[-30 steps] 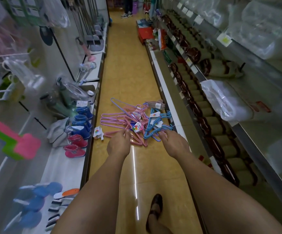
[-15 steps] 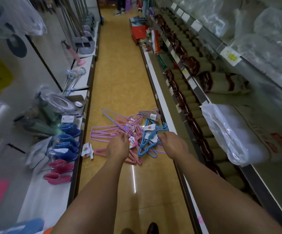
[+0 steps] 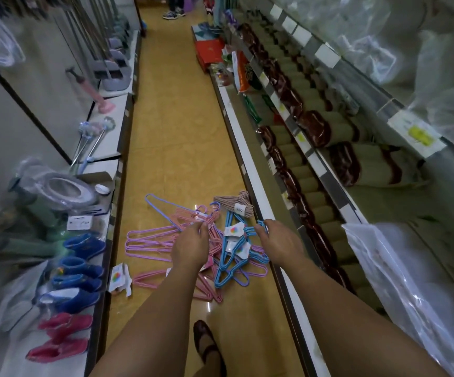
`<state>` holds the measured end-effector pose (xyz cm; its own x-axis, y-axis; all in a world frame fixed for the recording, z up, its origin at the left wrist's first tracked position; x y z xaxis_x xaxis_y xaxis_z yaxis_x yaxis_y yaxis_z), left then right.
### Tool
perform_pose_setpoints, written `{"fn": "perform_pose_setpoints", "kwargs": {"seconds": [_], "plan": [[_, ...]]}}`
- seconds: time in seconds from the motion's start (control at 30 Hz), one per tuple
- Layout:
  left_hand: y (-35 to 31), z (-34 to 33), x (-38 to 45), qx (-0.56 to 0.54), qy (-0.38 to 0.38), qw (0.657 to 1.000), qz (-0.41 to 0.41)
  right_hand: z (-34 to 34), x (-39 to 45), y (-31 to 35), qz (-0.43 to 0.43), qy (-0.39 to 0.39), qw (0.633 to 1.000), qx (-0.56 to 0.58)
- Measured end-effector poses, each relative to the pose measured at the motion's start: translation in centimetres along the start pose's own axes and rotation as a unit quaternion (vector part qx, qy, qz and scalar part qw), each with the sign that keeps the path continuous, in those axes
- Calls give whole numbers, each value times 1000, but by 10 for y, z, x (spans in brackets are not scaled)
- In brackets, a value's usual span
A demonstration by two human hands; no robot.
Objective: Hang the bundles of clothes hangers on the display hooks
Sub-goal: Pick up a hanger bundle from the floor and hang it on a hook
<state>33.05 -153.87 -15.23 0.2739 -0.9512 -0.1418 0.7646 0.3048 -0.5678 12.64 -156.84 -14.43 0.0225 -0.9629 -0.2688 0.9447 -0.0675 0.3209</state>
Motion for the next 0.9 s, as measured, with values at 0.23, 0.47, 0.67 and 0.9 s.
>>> {"fn": "perform_pose_setpoints", "kwargs": {"seconds": [0.23, 0.47, 0.67, 0.9], "plan": [[12, -9, 88, 2, 23, 1000, 11, -21, 81, 25, -41, 39, 998, 15], [41, -74, 143, 9, 65, 998, 24, -61, 148, 5, -56, 69, 996, 18], [77, -163, 183, -12, 84, 995, 46, -132, 215, -36, -65, 80, 995, -5], [148, -303, 237, -6, 120, 991, 62, -274, 295, -96, -83, 108, 991, 3]]}}
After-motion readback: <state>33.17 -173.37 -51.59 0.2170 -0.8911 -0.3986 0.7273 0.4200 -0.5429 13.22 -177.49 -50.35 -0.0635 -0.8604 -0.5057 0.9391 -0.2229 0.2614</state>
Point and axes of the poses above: each hand's wrist, its own x-axis towards the middle knuckle, its own z-axis out of the back of the hand, y = z × x, the point moved 4 cm from there along x, towards the middle knuckle, and after that the axes turned 5 degrees about -z, right-handed, at the moved point
